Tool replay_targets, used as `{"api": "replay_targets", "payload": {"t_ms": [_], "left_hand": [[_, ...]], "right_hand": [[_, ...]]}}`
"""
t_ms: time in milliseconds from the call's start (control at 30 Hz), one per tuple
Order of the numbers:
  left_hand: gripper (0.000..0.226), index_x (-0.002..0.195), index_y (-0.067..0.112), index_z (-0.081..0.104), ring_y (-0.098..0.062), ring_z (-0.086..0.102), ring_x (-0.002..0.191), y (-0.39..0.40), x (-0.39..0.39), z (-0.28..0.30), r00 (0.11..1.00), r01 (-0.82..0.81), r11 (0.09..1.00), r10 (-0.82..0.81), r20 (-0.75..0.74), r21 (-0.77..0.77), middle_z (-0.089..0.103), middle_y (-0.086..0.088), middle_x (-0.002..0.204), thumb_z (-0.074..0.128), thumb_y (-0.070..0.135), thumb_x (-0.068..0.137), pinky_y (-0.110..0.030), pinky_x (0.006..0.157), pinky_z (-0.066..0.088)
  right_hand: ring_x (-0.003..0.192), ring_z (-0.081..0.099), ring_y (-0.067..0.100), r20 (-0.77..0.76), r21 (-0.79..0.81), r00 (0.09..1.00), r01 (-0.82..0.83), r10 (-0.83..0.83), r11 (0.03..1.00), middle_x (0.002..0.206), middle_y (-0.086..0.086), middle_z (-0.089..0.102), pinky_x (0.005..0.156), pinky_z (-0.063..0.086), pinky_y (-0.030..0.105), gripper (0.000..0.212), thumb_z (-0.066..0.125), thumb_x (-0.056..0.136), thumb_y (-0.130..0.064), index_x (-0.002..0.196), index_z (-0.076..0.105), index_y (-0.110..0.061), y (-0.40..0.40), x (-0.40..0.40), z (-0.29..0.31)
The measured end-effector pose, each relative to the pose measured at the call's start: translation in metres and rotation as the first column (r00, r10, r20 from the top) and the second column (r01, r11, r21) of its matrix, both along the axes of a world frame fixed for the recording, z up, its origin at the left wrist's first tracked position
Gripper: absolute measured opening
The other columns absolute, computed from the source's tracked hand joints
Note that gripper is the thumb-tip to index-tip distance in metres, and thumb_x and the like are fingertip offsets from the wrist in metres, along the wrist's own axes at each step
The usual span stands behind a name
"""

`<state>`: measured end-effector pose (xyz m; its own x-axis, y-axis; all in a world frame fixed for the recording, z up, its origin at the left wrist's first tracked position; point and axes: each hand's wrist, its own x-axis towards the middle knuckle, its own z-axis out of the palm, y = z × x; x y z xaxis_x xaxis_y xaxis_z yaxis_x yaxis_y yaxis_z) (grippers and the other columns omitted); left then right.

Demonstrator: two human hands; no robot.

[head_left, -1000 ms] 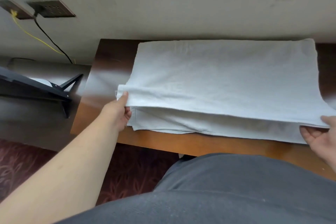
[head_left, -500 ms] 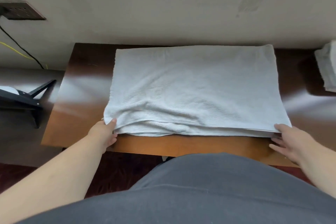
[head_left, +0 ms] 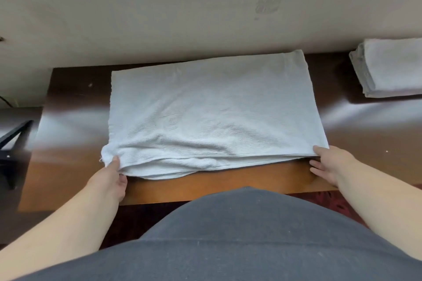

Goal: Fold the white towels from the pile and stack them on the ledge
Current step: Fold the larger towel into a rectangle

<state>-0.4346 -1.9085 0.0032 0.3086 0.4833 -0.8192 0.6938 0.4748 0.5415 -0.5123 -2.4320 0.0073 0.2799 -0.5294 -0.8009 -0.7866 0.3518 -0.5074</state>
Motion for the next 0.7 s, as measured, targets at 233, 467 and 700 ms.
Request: {"api": "replay_targets", "payload": {"t_ms": [233, 467, 700], "left_hand": [[0.018, 0.089, 0.026, 0.054, -0.002, 0.046, 0.063, 0.011, -0.004, 0.000, 0.992, 0.112, 0.992, -0.109, -0.058, 0.057, 0.055, 0.013, 0.084, 0.068, 0.035, 0.092, -0.015, 0.035, 0.027], [0.022, 0.094, 0.013, 0.060, -0.013, 0.045, 0.055, 0.040, 0.006, 0.012, 0.957, 0.212, 0.937, -0.256, 0.134, 0.277, 0.056, -0.004, 0.076, 0.060, 0.035, 0.096, -0.012, 0.038, 0.036], [0.022, 0.120, 0.012, 0.051, -0.014, 0.049, 0.069, 0.043, -0.011, 0.016, 0.940, 0.331, 0.935, -0.338, 0.041, 0.124, 0.057, -0.003, 0.092, 0.052, 0.026, 0.103, -0.018, 0.045, 0.047]], "right_hand": [[0.083, 0.067, 0.019, -0.039, -0.041, 0.999, -0.014, 0.012, 0.999, 0.116, 0.006, 0.065, 0.060, 0.052, 0.033, 0.040, 0.056, 0.101, -0.022, 0.140, 0.047, -0.016, -0.001, 0.003, 0.002], [0.090, 0.067, 0.018, 0.177, -0.107, 0.959, 0.241, -0.220, 0.965, 0.117, 0.008, 0.063, 0.070, 0.056, 0.030, 0.040, 0.059, 0.098, -0.013, 0.137, 0.053, -0.013, 0.010, 0.009, 0.009], [0.107, 0.061, 0.022, 0.129, 0.050, 0.957, 0.255, -0.259, 0.966, 0.123, 0.004, 0.058, 0.083, 0.052, 0.038, 0.042, 0.050, 0.100, -0.013, 0.142, 0.044, -0.015, 0.010, 0.000, 0.000]]}}
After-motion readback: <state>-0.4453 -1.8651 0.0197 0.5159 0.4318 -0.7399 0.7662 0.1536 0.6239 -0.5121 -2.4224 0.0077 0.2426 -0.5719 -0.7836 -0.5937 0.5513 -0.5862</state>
